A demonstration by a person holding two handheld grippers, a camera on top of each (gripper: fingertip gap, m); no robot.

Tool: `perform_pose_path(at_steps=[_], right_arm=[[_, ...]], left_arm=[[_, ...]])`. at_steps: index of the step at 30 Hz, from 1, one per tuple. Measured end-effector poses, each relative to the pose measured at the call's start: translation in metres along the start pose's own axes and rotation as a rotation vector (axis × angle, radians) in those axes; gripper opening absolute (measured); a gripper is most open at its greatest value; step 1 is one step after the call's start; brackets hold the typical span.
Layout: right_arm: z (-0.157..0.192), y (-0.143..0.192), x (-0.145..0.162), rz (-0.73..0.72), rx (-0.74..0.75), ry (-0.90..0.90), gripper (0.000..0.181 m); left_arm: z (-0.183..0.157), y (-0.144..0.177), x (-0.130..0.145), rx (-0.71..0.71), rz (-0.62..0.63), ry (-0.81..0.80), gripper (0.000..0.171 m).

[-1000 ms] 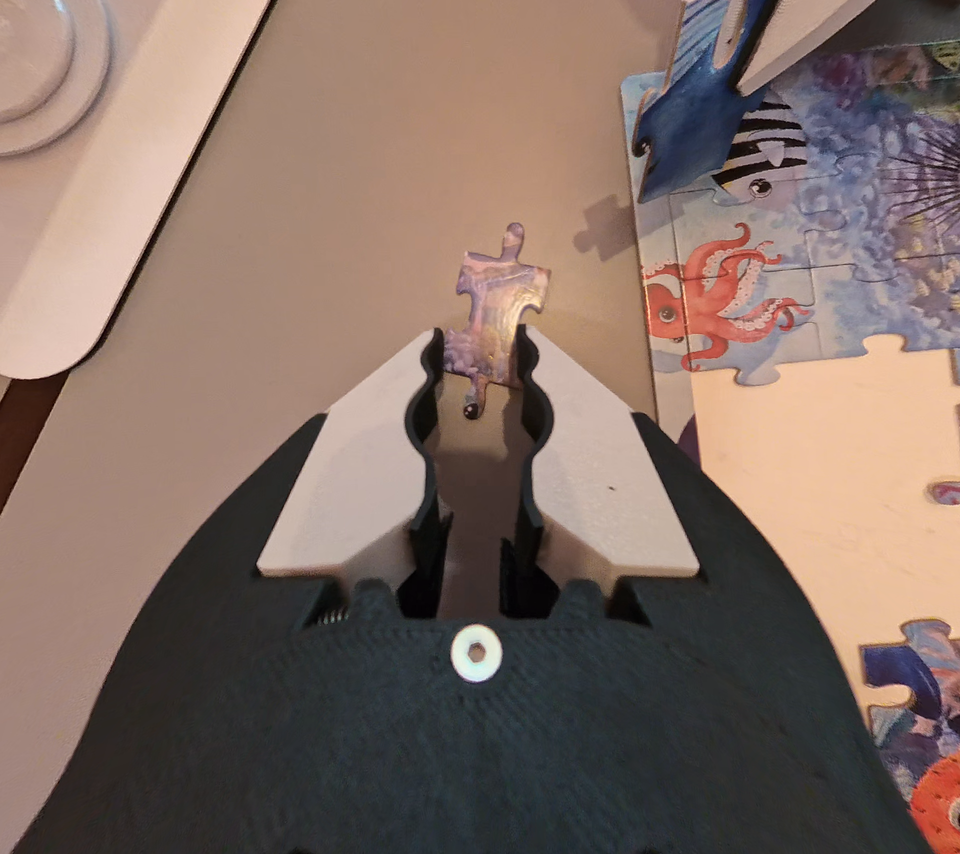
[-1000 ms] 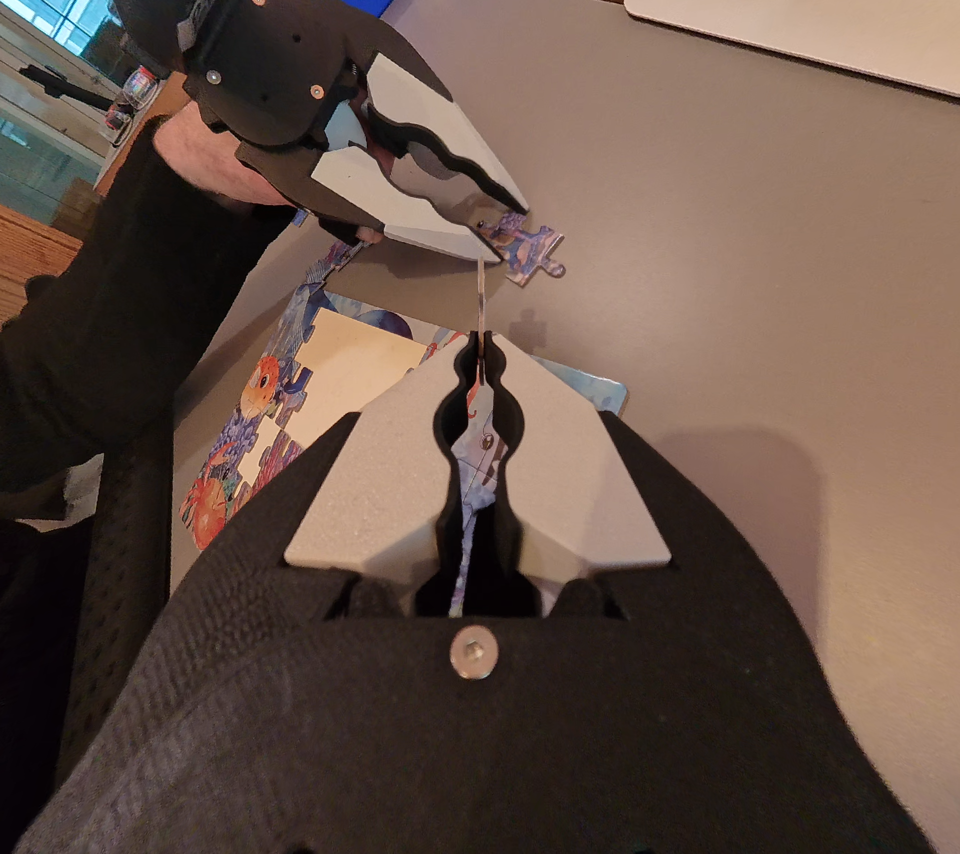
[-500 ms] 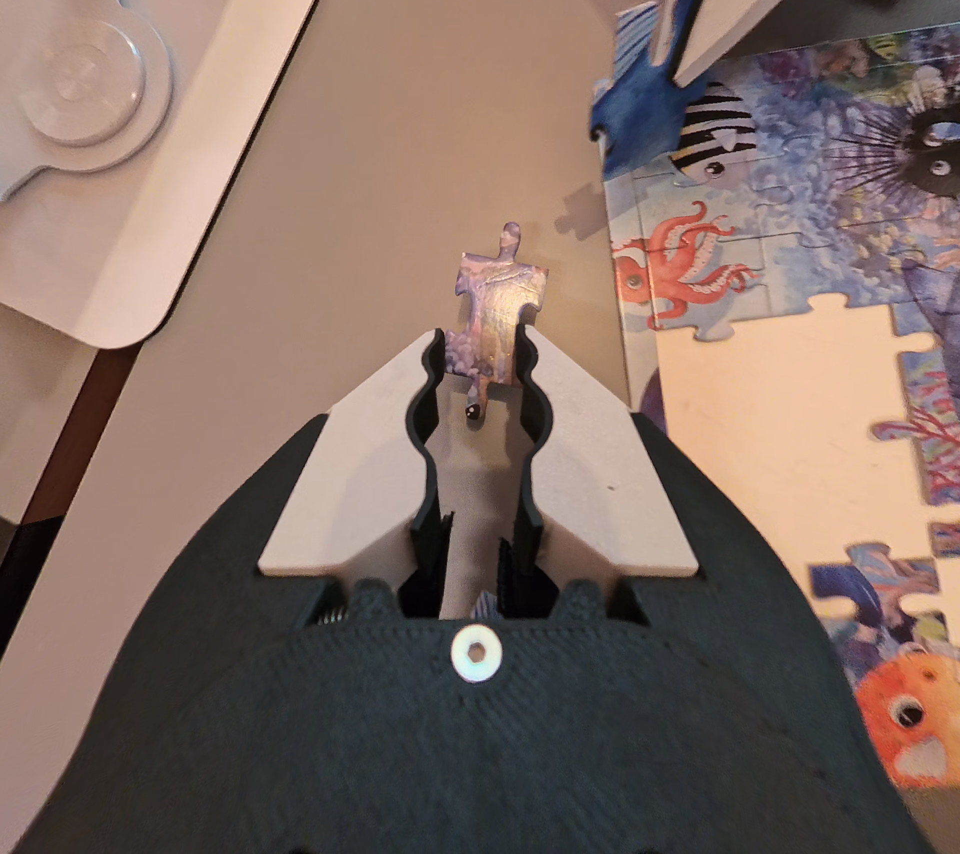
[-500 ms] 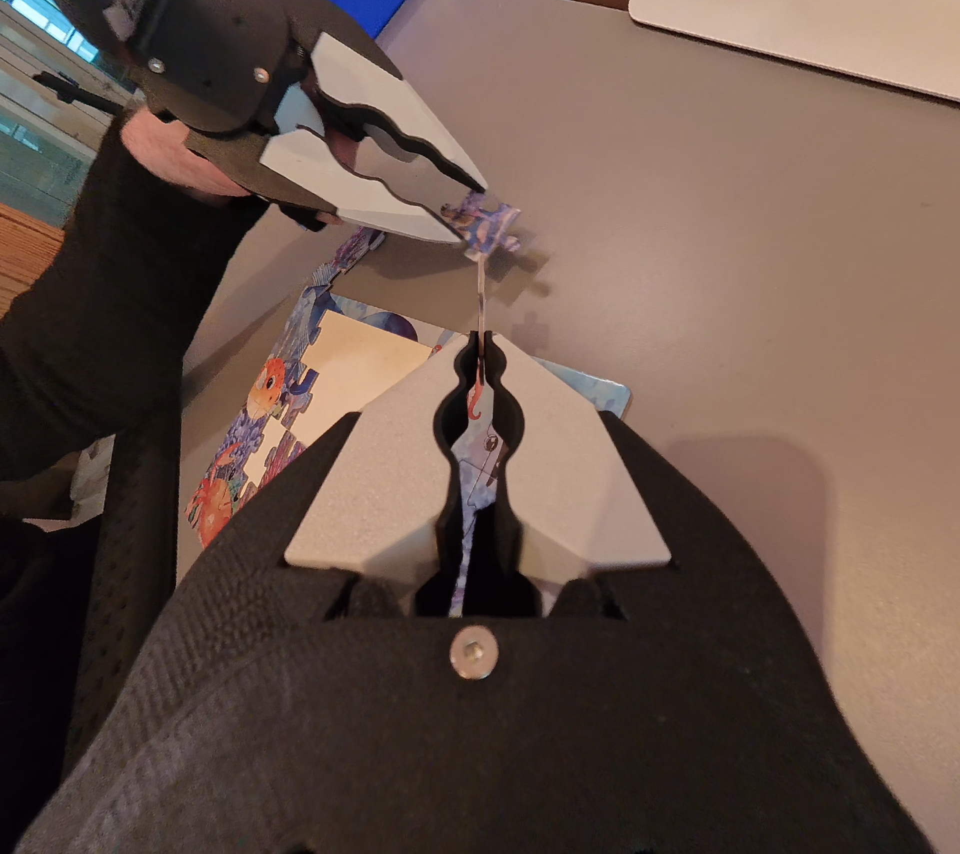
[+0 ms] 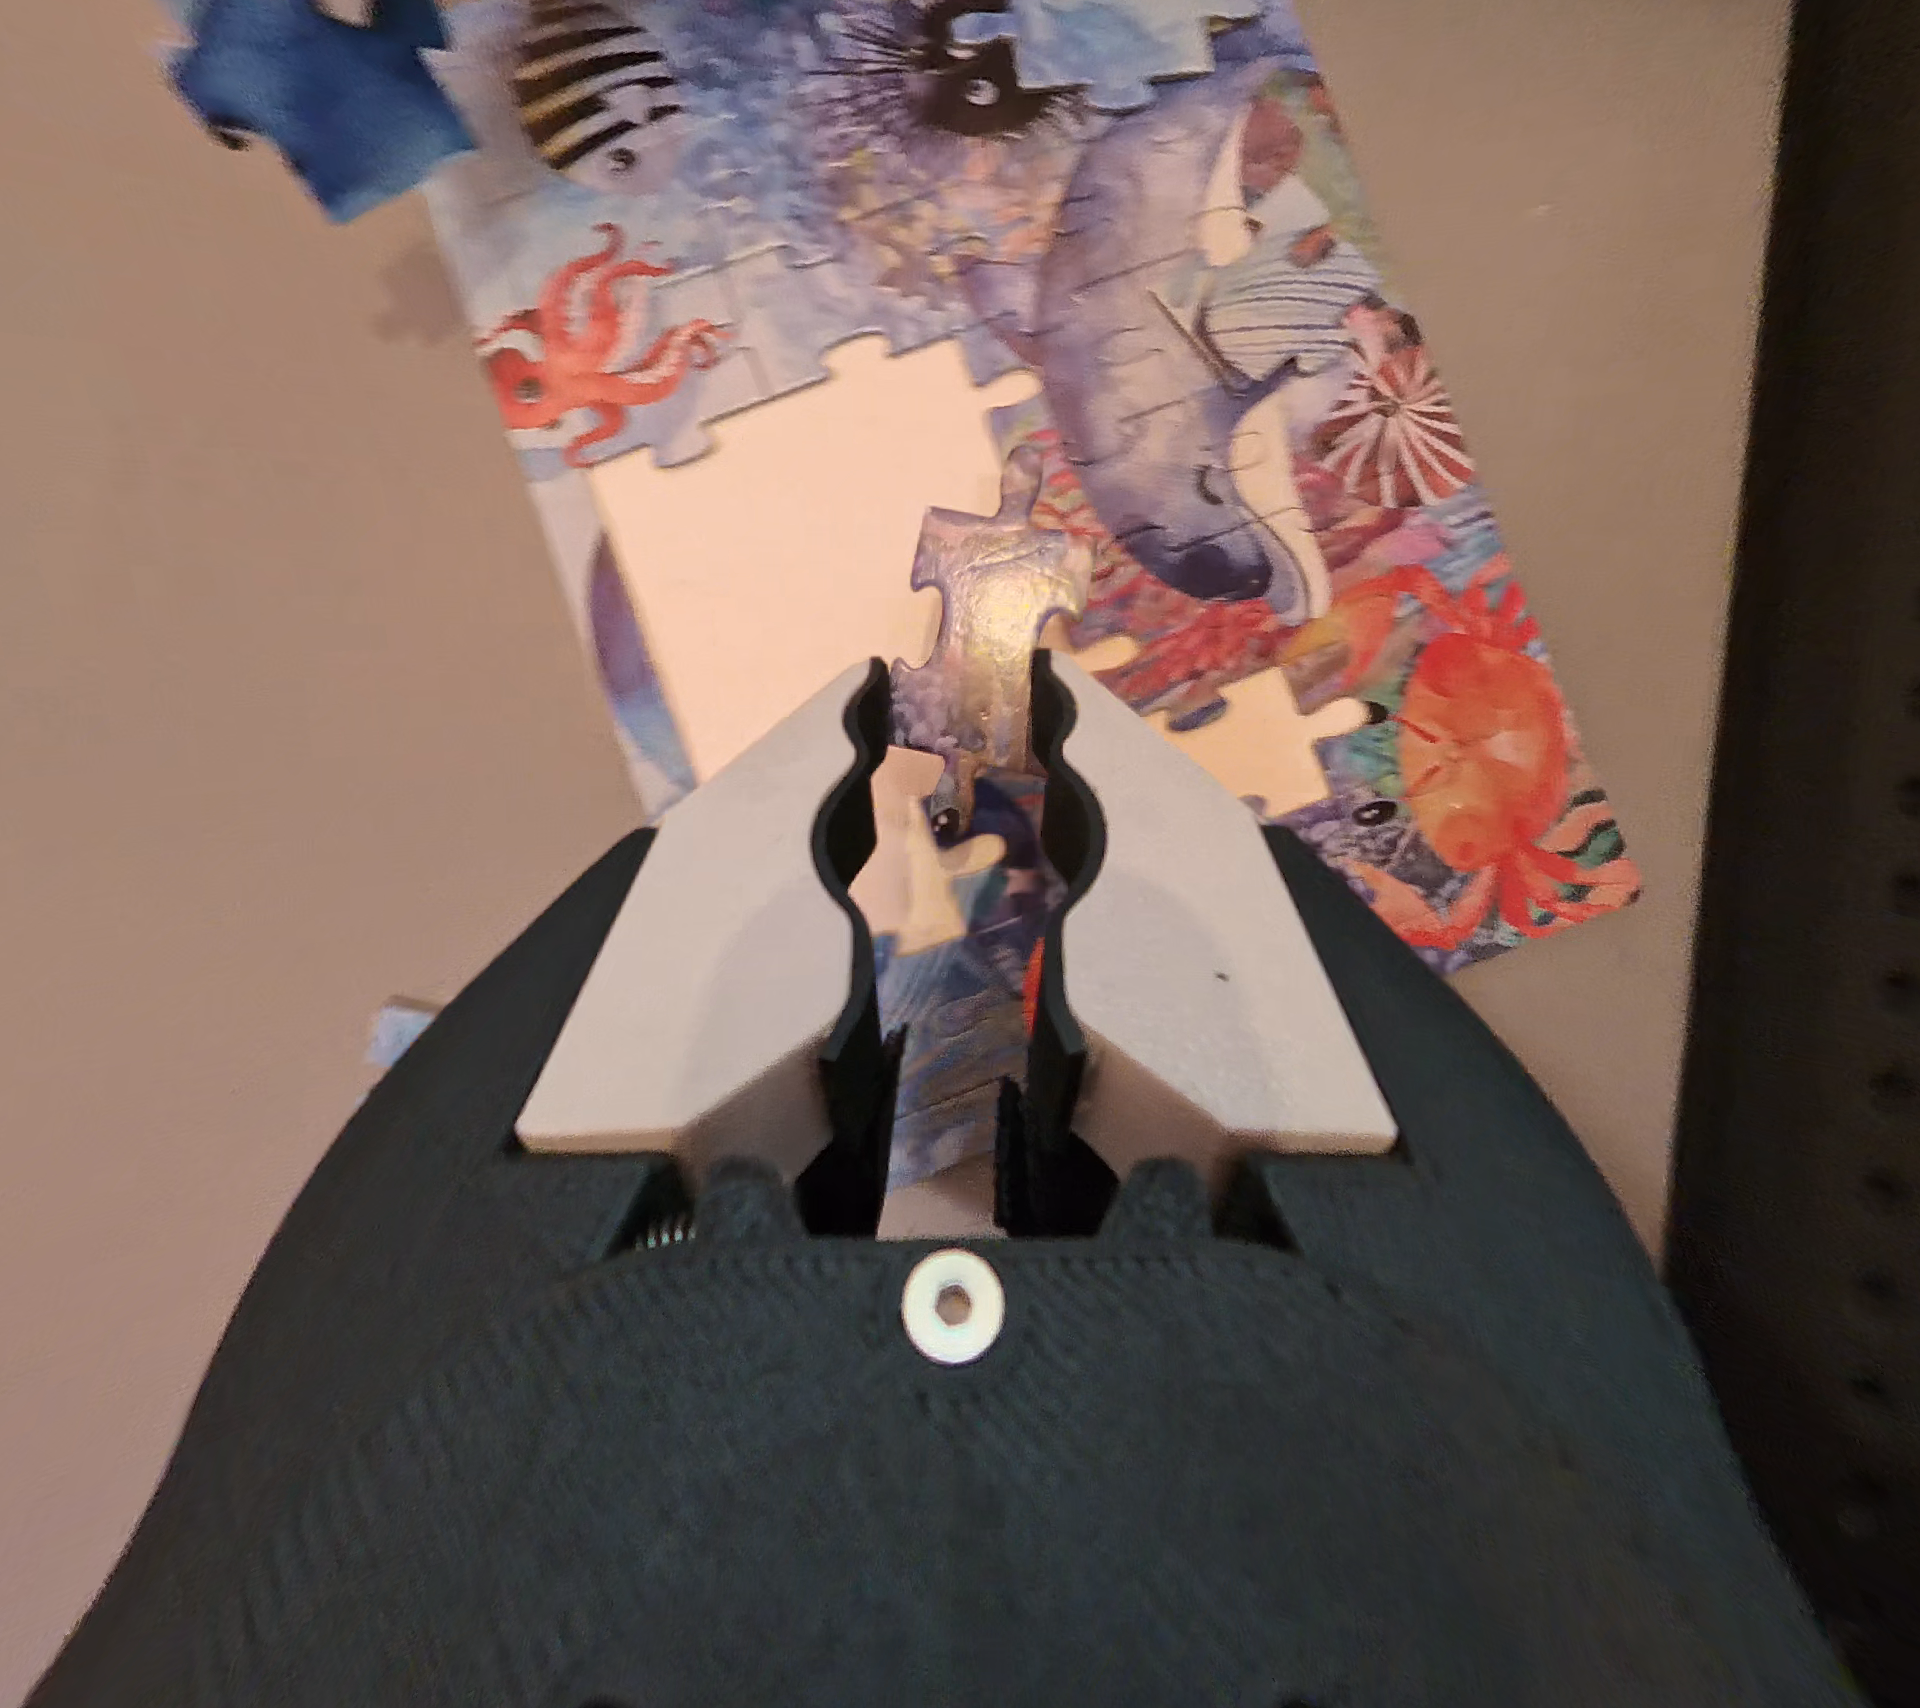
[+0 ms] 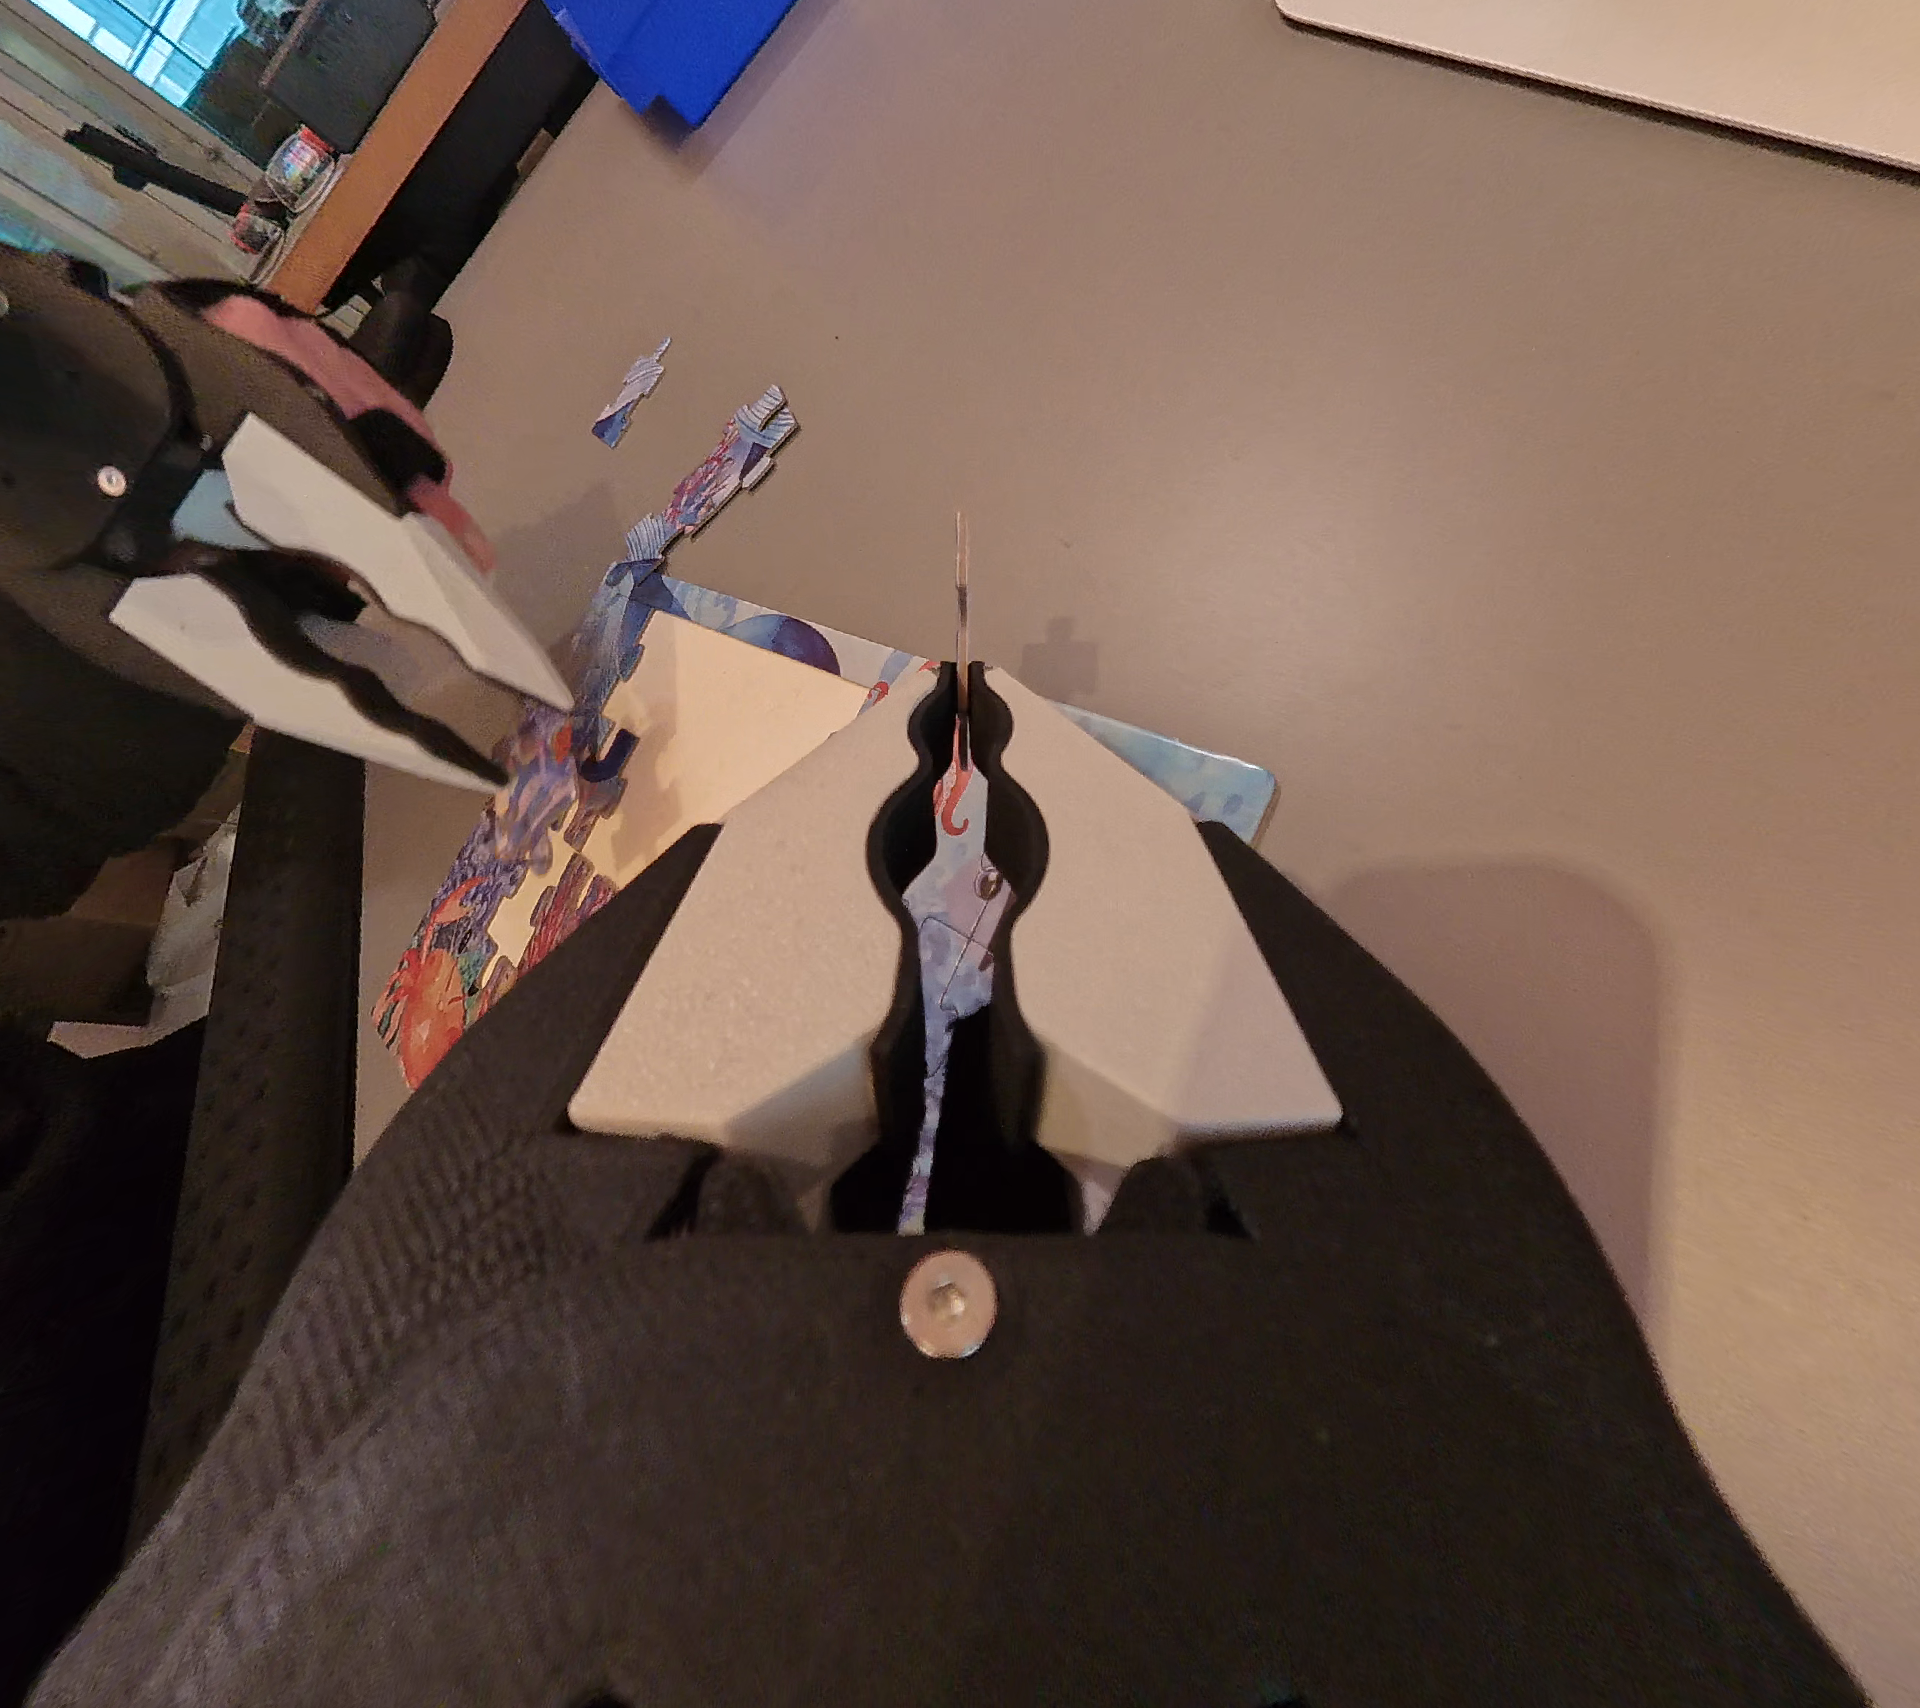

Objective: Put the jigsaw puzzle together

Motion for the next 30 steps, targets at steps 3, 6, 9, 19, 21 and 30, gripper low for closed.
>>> perform_pose_path(at_steps=[3,6,9,19,21,30], right_arm=[[0.001,-0.001,0.001,0.006,-0.002,0.0,0.0],[0.001,-0.001,0.001,0.01,-0.003,-0.001,0.0],[0.0,-0.001,0.001,0.01,-0.003,-0.002,0.0],[0.001,-0.001,0.002,0.013,-0.021,-0.008,0.0],[0.002,-0.002,0.003,0.021,-0.026,-0.007,0.0],[0.002,-0.006,0.006,0.048,-0.039,-0.01,0.0]], left_arm=[[-0.023,-0.01,0.002,0.032,0.018,-0.017,0.025],[-0.031,-0.024,0.003,0.012,0.043,-0.025,0.026],[-0.039,-0.025,0.005,0.062,0.063,-0.014,0.044],[-0.005,0.002,0.02,-0.021,0.073,-0.053,0.039],[-0.011,0.0,0.022,0.007,0.077,-0.072,0.037],[-0.024,-0.014,0.027,0.012,0.077,-0.147,0.03]])
Point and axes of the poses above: each gripper's, where its closed fingertips meet, y back along the fingers, x out of its underside, z = x × y across the jaws, the point moved 5 cm from there along y, back along the fingers, and after that the axes turned 15 degrees about -x, right-handed, at the moved point
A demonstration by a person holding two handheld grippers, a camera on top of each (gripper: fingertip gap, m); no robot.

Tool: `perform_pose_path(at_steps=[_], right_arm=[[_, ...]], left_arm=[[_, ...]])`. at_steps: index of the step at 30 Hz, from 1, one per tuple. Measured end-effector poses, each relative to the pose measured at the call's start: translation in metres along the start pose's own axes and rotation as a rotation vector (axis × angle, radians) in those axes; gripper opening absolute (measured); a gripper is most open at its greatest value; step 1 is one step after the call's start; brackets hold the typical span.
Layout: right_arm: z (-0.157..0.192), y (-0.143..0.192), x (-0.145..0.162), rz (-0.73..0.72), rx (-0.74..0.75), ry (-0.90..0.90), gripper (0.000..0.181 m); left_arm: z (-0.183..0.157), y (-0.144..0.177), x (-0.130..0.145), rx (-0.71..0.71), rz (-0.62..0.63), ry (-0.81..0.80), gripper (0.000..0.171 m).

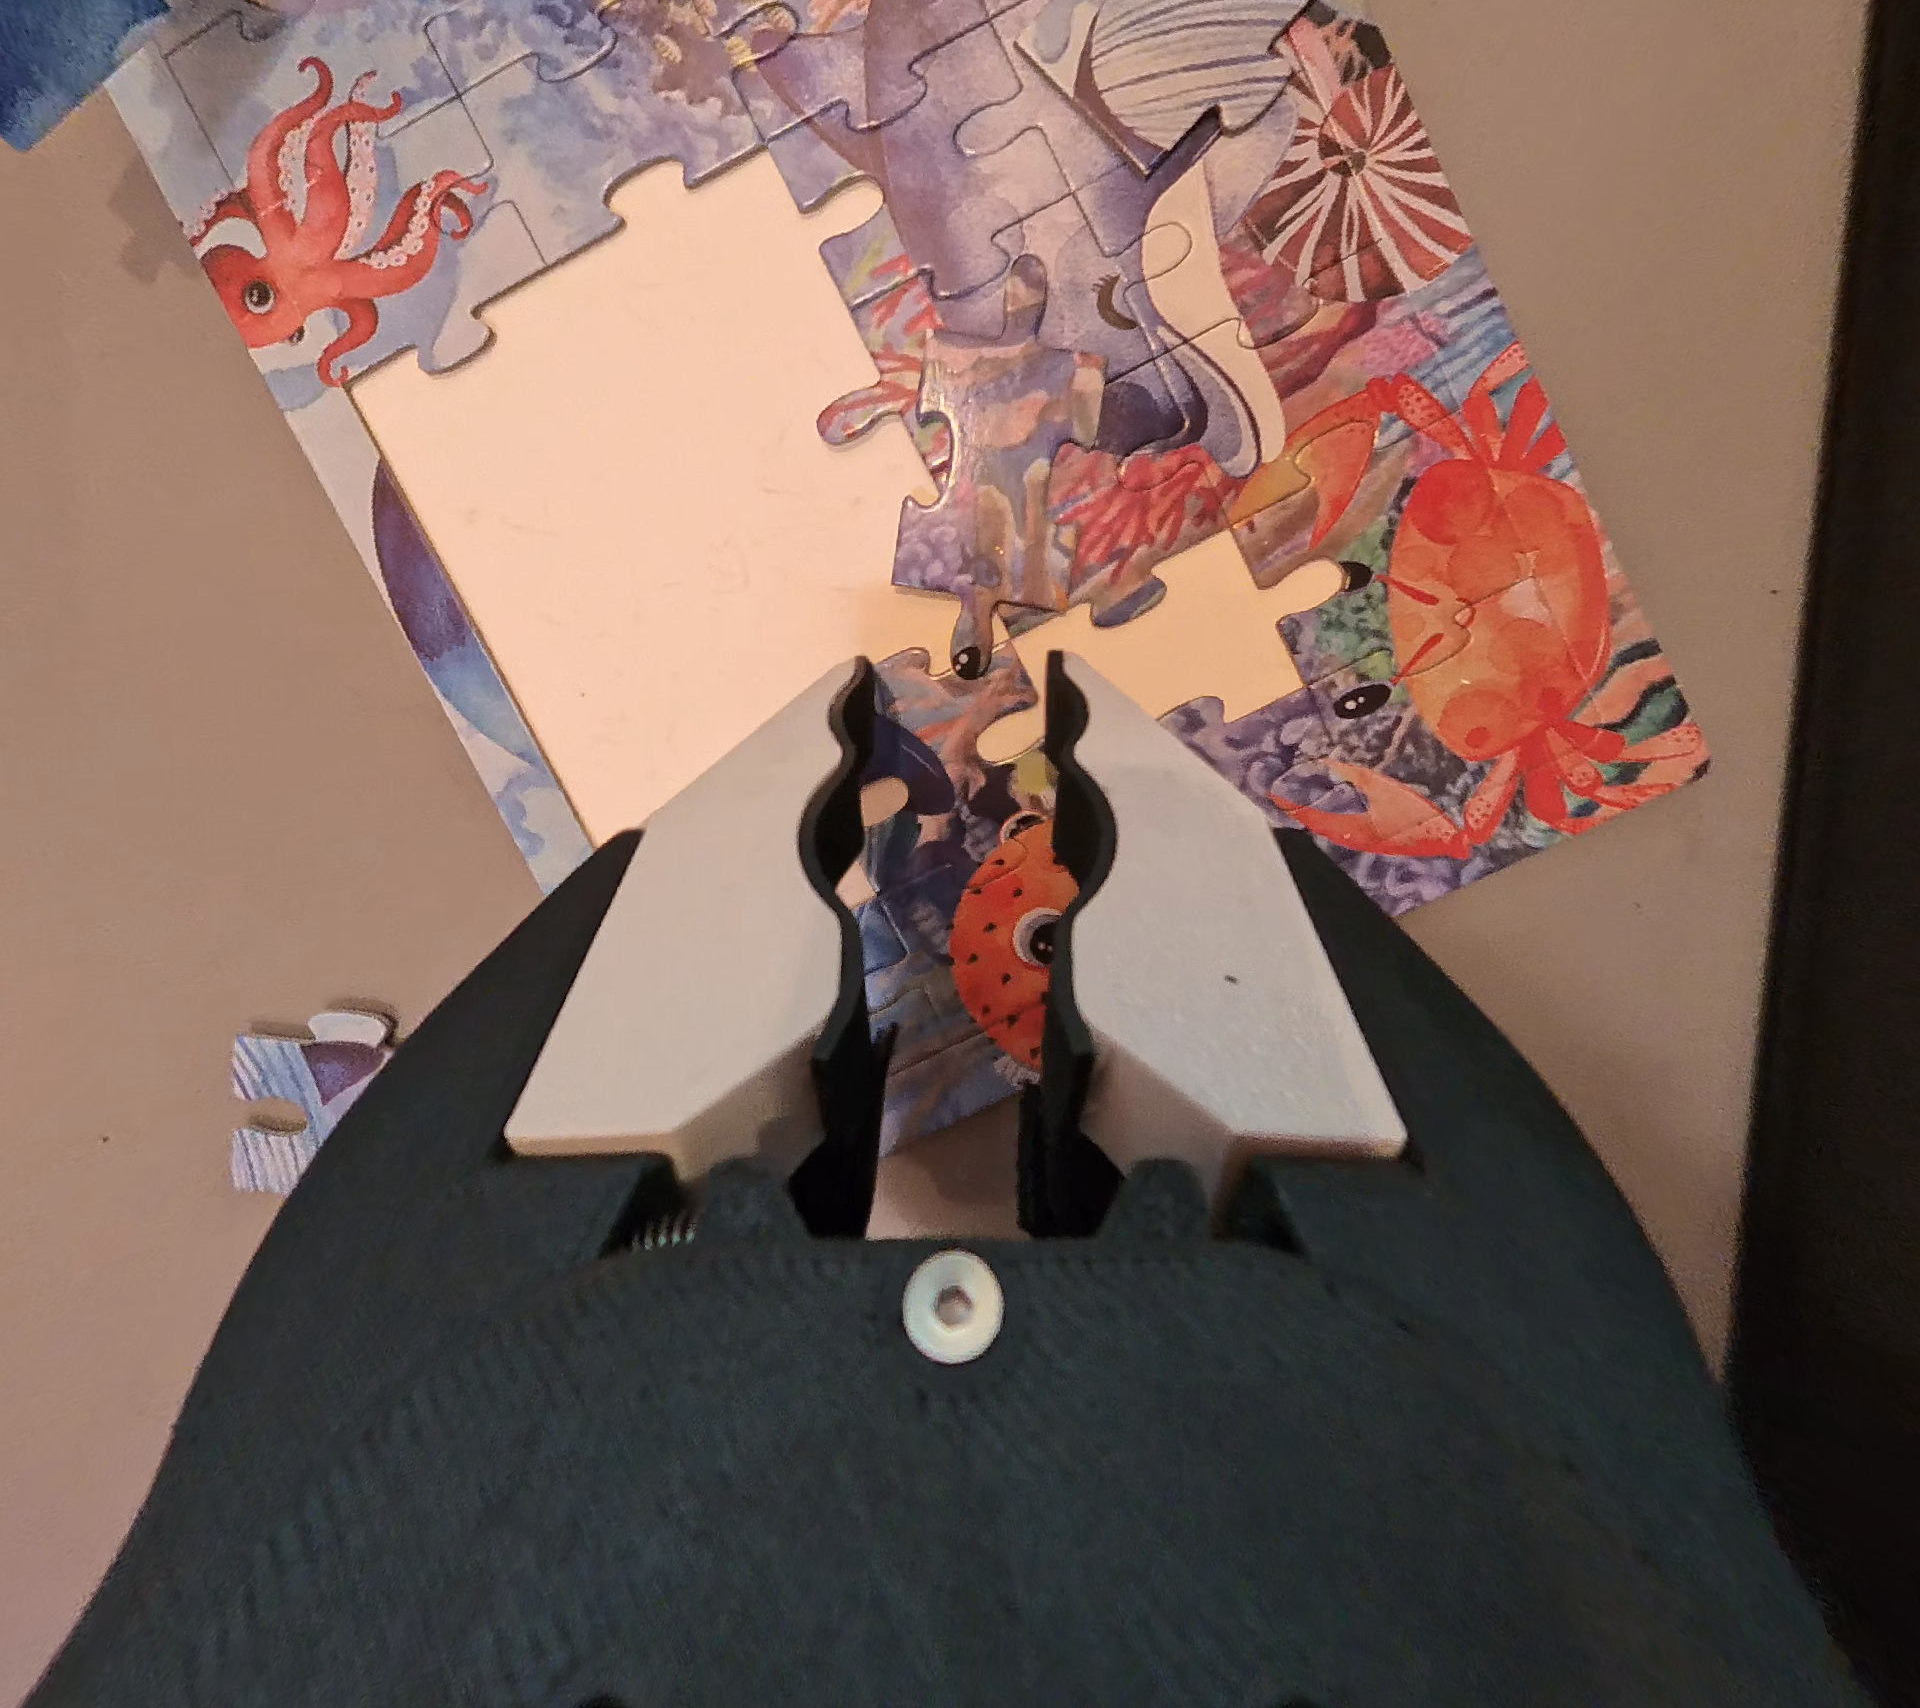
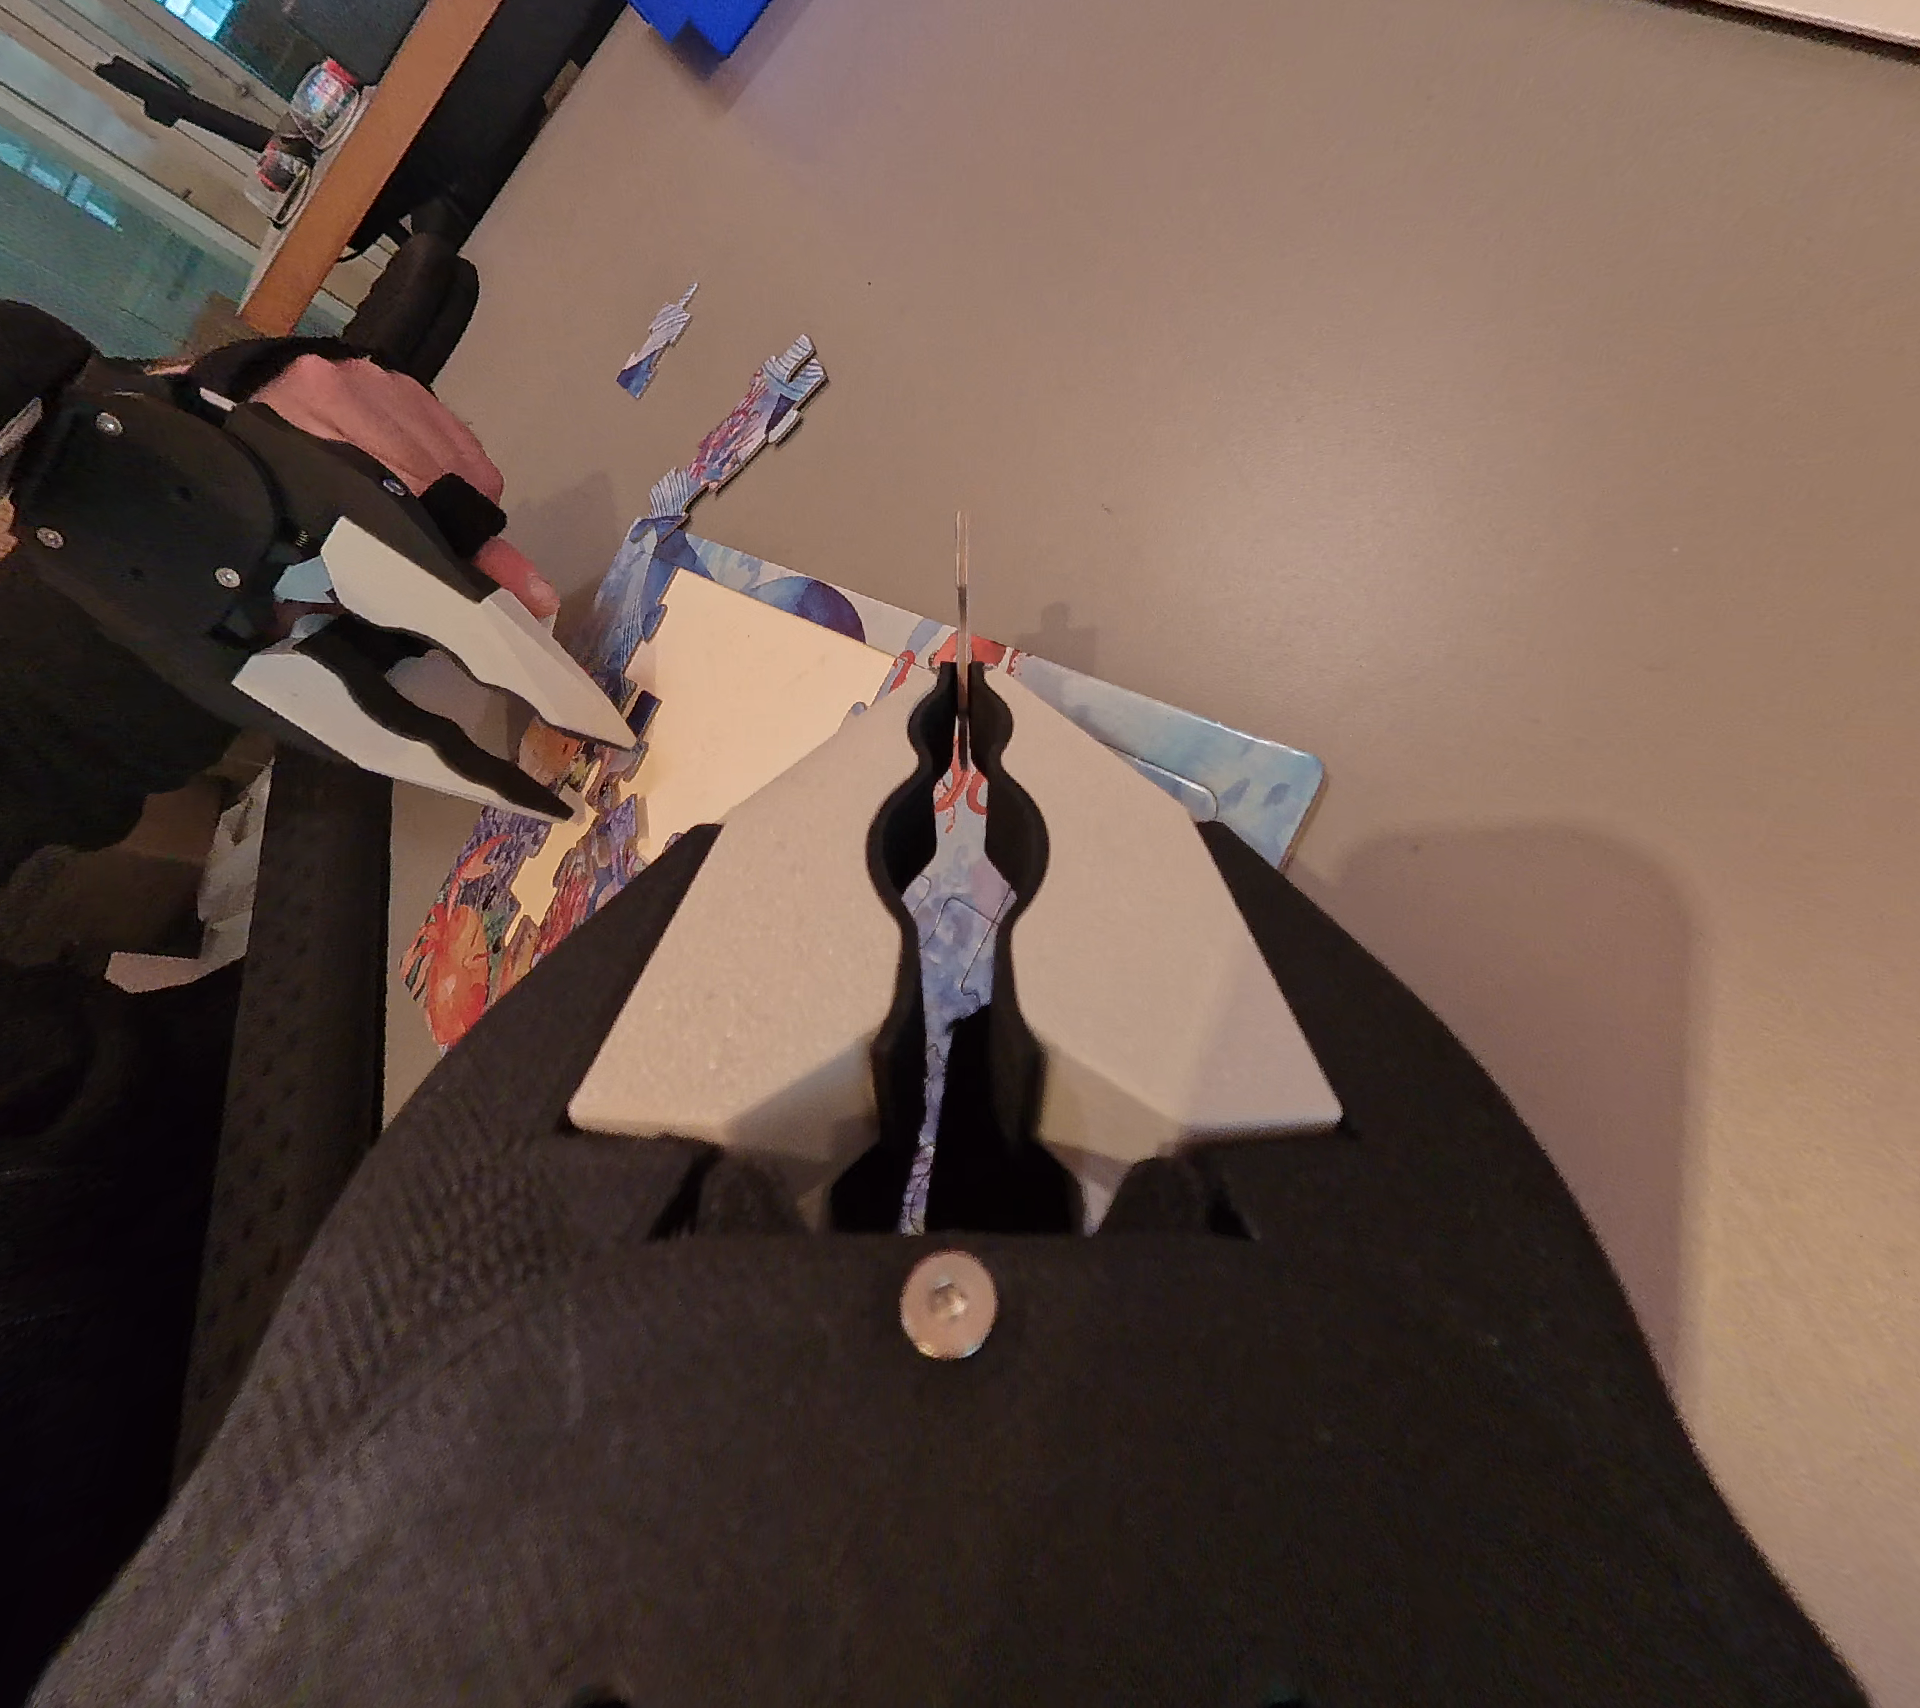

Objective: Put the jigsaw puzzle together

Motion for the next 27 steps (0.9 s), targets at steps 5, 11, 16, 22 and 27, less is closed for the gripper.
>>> perform_pose_path(at_steps=[5,11,16,22,27], right_arm=[[-0.0007,0.0017,-0.0002,-0.006,-0.001,-0.002,0.0],[-0.0009,0.0019,-0.0002,-0.008,-0.002,-0.003,0.0],[-0.0005,0.0018,-0.0002,-0.007,-0.003,-0.002,0.0],[-0.0007,0.0016,0.0,-0.005,-0.003,-0.002,0.0],[-0.0011,0.0023,0.0,-0.007,-0.002,-0.003,0.0]], left_arm=[[-0.0015,-0.0018,-0.0005,-0.001,-0.006,-0.031,0.006],[-0.0029,-0.0002,-0.0003,-0.007,-0.024,-0.061,0.0],[-0.0006,0.004,-0.0024,-0.014,-0.039,-0.071,0.001],[-0.002,-0.0023,-0.0002,0.003,-0.002,-0.106,0.021],[-0.0036,-0.0044,-0.0027,0.022,-0.024,-0.102,0.01]])
Point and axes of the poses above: each gripper's, where its closed fingertips meet, y back along the fingers, x out of its underside, z = x × y across the jaws, the point moved 5 cm from there along y, back along the fingers, and after that the axes turned 15 degrees about -x, right-handed, at the moved point
